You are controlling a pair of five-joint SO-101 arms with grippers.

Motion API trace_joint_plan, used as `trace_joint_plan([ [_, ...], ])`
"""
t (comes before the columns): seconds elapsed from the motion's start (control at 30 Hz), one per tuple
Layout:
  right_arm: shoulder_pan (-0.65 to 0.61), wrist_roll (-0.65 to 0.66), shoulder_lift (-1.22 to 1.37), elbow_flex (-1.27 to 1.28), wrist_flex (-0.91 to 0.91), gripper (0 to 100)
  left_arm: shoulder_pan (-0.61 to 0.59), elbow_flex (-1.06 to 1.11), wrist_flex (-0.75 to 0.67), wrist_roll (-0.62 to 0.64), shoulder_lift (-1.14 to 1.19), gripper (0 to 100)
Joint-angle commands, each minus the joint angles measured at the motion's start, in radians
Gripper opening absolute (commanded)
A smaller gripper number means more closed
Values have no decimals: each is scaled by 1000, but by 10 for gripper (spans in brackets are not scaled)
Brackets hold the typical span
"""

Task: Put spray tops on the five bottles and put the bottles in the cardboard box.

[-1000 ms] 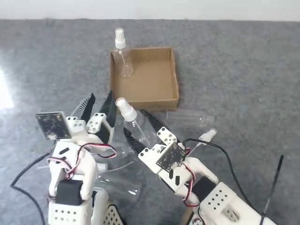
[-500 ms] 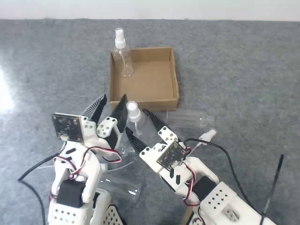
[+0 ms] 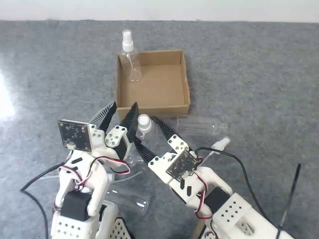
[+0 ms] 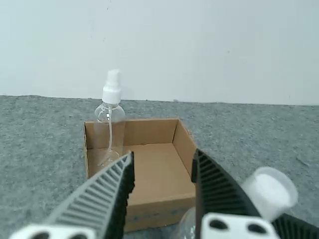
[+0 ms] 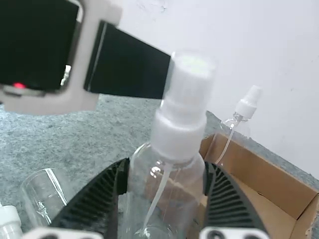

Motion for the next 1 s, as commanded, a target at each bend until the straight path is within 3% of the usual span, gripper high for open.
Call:
trace_joint_plan([
  [0.0, -12, 2, -28, -31, -27, 91, 18, -8, 12, -11, -3, 176],
  [0.97, -12, 2, -28, -31, -19, 91, 69, -8, 14, -69, -3, 134],
])
